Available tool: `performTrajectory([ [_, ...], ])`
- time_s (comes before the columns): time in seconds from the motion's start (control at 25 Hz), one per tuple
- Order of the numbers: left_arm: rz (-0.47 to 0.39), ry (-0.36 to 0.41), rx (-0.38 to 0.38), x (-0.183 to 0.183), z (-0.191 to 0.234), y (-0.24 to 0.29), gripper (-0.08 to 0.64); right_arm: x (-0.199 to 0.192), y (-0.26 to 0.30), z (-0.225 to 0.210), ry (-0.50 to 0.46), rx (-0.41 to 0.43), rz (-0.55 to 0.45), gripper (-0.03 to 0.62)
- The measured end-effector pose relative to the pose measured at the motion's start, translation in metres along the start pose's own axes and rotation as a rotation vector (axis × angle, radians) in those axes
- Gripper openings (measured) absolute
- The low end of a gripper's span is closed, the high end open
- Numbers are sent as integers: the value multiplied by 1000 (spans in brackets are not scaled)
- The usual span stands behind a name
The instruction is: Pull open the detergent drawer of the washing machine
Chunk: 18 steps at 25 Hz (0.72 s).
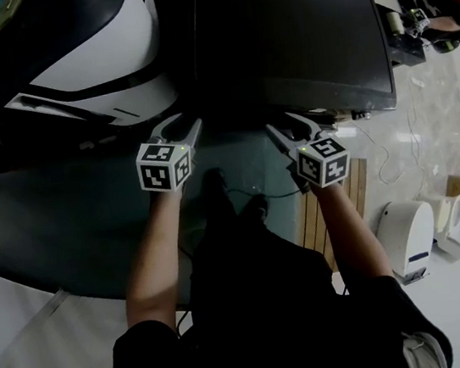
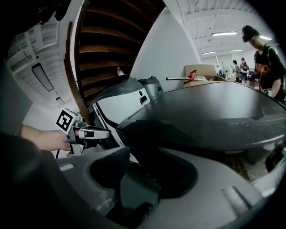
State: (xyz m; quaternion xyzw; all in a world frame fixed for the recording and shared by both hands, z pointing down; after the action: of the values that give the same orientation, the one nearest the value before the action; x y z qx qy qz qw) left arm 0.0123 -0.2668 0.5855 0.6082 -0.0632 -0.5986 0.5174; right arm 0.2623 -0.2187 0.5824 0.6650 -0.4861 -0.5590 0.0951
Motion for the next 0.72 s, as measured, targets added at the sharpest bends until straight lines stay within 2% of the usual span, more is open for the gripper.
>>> performTrajectory([
  [0.36, 51, 39, -32, -2, 17, 32, 167, -4, 28, -11, 35, -26, 16, 196],
  [0.56, 71, 62, -55, -1, 18, 42, 169, -3, 31, -11, 17, -60, 22, 196],
  [0.72, 82, 69, -43, 0, 14, 45, 169, -4, 31, -9, -3, -86, 28, 196],
])
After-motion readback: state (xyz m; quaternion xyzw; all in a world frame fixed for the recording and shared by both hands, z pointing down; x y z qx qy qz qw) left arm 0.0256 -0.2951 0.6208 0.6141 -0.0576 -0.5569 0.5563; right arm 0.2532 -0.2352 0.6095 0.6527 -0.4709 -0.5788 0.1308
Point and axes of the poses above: the fingertips, and each gripper's own axes: y forward along the fingers, z to its left, x out of its top, the point moved 6 cm from there along -y, backward along the fingers, and after that the axes turned 10 degrees about z, right-handed, at the moved point
